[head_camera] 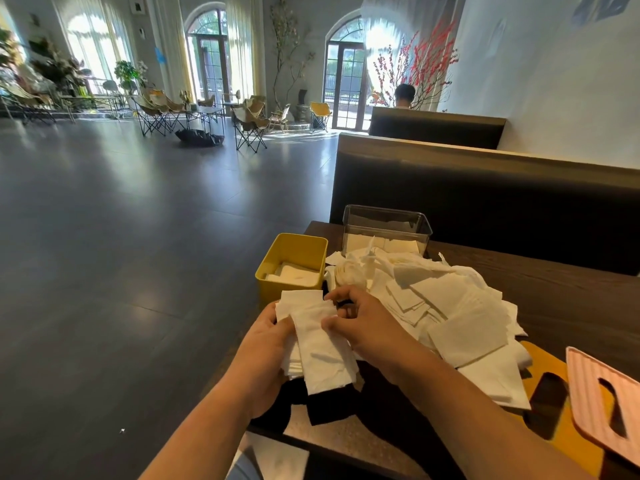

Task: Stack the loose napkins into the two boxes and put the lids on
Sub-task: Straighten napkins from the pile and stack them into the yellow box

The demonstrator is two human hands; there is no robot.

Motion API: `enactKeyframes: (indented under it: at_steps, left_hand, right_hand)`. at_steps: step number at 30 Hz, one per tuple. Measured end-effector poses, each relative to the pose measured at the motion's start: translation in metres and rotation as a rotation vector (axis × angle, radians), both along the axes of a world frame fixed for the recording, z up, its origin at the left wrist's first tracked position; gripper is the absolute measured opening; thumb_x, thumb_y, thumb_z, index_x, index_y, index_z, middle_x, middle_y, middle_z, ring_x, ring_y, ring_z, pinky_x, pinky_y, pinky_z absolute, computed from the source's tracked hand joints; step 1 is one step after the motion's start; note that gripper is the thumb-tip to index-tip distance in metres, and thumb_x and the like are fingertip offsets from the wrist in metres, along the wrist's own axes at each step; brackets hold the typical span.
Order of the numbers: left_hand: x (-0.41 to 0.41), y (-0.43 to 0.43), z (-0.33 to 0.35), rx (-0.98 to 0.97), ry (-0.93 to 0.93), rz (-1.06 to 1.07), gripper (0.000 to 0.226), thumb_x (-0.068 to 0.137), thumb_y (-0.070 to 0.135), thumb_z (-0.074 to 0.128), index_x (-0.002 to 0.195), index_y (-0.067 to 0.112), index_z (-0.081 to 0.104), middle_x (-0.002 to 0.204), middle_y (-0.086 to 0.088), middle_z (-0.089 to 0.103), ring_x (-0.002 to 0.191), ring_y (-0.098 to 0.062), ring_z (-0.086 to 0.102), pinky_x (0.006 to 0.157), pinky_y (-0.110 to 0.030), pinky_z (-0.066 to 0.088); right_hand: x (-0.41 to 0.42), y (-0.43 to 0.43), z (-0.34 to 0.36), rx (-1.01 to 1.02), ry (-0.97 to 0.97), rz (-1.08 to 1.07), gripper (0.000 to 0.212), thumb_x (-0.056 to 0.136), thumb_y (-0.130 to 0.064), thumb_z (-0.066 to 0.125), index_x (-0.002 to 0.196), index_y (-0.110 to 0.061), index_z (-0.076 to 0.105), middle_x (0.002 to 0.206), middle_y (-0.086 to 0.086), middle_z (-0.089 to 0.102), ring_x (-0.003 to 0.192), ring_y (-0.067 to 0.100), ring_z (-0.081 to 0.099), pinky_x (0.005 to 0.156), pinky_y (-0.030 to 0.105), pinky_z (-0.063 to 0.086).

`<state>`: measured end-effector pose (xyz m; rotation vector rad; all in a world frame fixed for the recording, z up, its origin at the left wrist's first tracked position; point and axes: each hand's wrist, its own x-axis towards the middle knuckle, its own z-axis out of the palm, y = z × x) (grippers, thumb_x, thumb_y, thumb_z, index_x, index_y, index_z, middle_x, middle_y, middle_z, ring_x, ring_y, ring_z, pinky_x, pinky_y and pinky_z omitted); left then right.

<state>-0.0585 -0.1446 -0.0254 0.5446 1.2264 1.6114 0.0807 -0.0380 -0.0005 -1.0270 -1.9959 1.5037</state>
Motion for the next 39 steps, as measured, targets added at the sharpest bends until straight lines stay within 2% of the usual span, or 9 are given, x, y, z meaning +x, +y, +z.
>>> enactKeyframes:
  at_steps: [6,12,17,20,23,27,32,35,39]
  left_hand:
    - [-0.004,0.002,-0.004,-0.122,-0.022,0.109,0.028,0.115,0.028,0.038,0.128,0.030,0.062,0.114,-0.004,0.078,0.097,-0.027,0.079,0.081,-0.047,0.063]
    - [0.005,0.001,-0.004,-0.117,-0.019,0.078,0.027,0.113,0.035,0.042,0.131,0.031,0.063,0.119,-0.004,0.077,0.101,-0.028,0.078,0.081,-0.049,0.065]
    - [0.012,-0.003,0.006,-0.055,-0.139,-0.047,0.047,0.107,0.057,0.037,0.135,0.028,0.061,0.120,-0.008,0.078,0.107,-0.031,0.077,0.082,-0.046,0.062]
    - [0.010,-0.006,0.007,-0.040,0.040,-0.137,0.038,0.101,0.029,0.064,0.138,0.031,0.054,0.117,-0.004,0.078,0.104,-0.031,0.077,0.083,-0.049,0.063]
    - [0.005,-0.006,0.007,-0.088,0.193,-0.236,0.060,0.099,0.007,0.068,0.141,0.043,0.047,0.128,-0.004,0.070,0.104,-0.030,0.077,0.090,-0.053,0.063]
    - [0.007,0.000,0.021,-0.105,0.670,-0.429,0.081,0.098,0.018,0.072,0.145,0.065,0.027,0.133,0.011,0.059,0.105,-0.016,0.073,0.088,-0.038,0.064]
    - [0.020,0.015,0.038,-0.105,1.138,-0.522,0.091,0.097,0.024,0.074,0.155,0.060,0.014,0.144,0.009,0.058,0.117,-0.009,0.067,0.102,-0.034,0.058]
    - [0.023,0.020,0.032,-0.106,1.234,-0.510,0.080,0.092,0.029,0.079,0.152,0.054,0.031,0.151,0.017,0.052,0.126,-0.003,0.059,0.104,-0.027,0.055]
    - [0.030,0.011,0.008,-0.057,1.062,-0.404,0.058,0.093,0.023,0.079,0.137,0.049,0.050,0.126,0.015,0.063,0.101,0.003,0.069,0.086,-0.022,0.061]
  right_hand:
    - [0.009,0.006,0.004,-0.027,0.020,-0.045,0.033,0.095,-0.019,0.074,0.120,-0.038,0.065,0.117,-0.002,0.067,0.106,0.016,0.065,0.084,0.030,0.057]
    - [0.010,0.003,0.025,-0.260,0.388,0.034,0.035,0.093,-0.002,0.072,0.122,-0.020,0.067,0.116,0.008,0.070,0.108,0.026,0.071,0.090,0.042,0.064]
    - [-0.006,-0.008,0.007,0.098,0.142,-0.114,0.026,0.093,-0.020,0.078,0.113,-0.032,0.066,0.106,-0.007,0.070,0.098,0.012,0.068,0.083,0.024,0.059]
    - [-0.005,-0.008,-0.007,0.146,0.044,-0.144,0.035,0.093,-0.027,0.076,0.123,-0.034,0.059,0.114,-0.011,0.066,0.100,0.010,0.066,0.084,0.027,0.059]
    - [0.009,-0.001,-0.006,-0.010,0.084,-0.045,0.044,0.096,-0.017,0.070,0.132,-0.038,0.054,0.124,-0.005,0.063,0.106,0.014,0.066,0.084,0.032,0.062]
    - [0.039,0.006,-0.004,0.031,0.090,0.136,0.053,0.086,-0.003,0.073,0.121,-0.042,0.066,0.116,-0.014,0.071,0.108,0.012,0.070,0.095,0.038,0.061]
    - [0.065,0.003,-0.015,0.178,0.088,0.055,0.049,0.090,-0.006,0.071,0.123,-0.043,0.066,0.118,-0.018,0.071,0.110,0.008,0.068,0.096,0.036,0.059]
    - [0.079,-0.002,-0.031,0.174,0.111,-0.071,0.043,0.092,-0.013,0.070,0.118,-0.047,0.065,0.111,-0.017,0.070,0.105,0.010,0.068,0.095,0.040,0.060]
    - [0.094,-0.010,-0.058,0.085,0.181,-0.206,0.046,0.092,-0.010,0.070,0.113,-0.050,0.064,0.114,-0.013,0.068,0.112,0.016,0.066,0.093,0.038,0.060]
